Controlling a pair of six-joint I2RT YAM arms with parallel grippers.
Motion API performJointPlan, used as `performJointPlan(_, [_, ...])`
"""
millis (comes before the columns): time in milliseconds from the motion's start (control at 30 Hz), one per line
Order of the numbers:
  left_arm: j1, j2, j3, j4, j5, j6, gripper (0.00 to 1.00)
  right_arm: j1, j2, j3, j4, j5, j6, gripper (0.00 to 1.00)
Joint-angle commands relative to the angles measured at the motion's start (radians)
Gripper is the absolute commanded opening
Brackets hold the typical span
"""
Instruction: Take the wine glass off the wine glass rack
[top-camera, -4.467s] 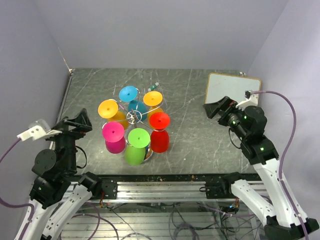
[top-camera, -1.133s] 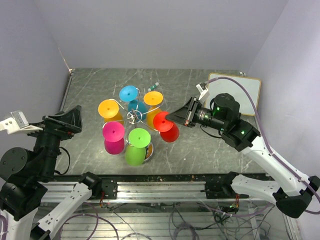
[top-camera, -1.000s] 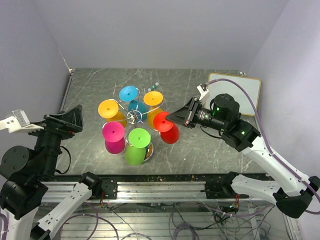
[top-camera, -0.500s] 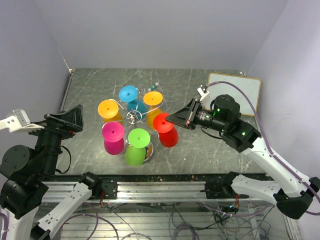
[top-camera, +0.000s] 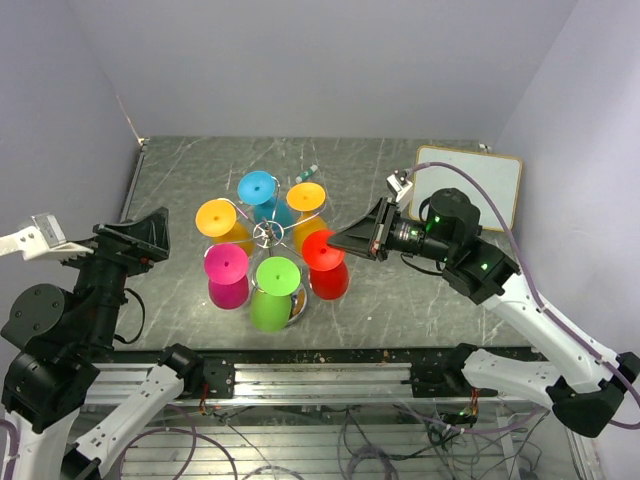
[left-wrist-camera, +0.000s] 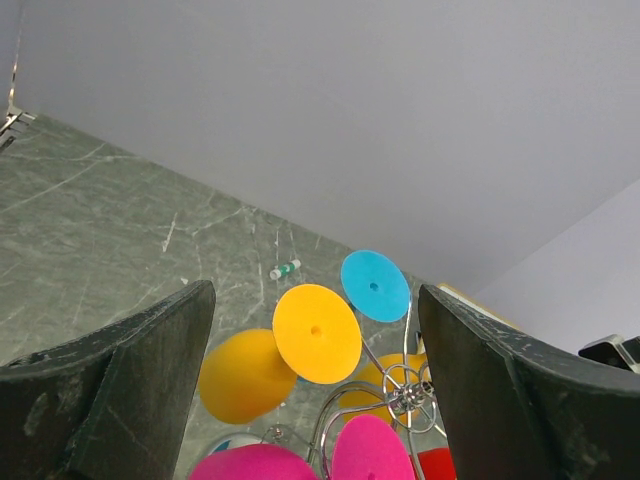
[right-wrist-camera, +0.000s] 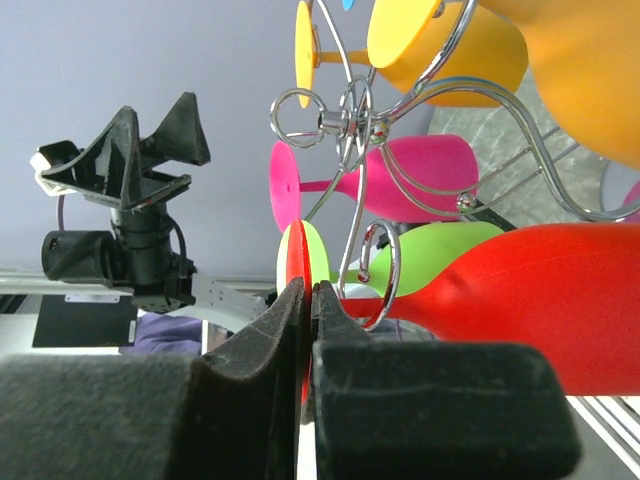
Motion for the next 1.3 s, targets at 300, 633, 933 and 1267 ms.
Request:
performJointPlan(300, [0.001,0.021,0.003,0.022,0.010,0.006,0.93,0.003,0.046,-0.005,0.116,-0.037,0.063,0.00])
performJointPlan(633, [0.001,0.017,0.015,0.006,-0.004,0.002,0.92,0.003,0.092,0.011,0.152,-0.004,0.117,0.00])
performJointPlan(933, [0.001,0.015,0.014,0.001,-0.010,-0.001,0.92,0.005,0.089,0.027,0.133,0.107,0.189,0.00])
performJointPlan(1267, [0.001,0.012,0.012,-0.004,-0.014,-0.006,0.92,0.005,0.093,0.047,0.076,0.208,0.258,0.00])
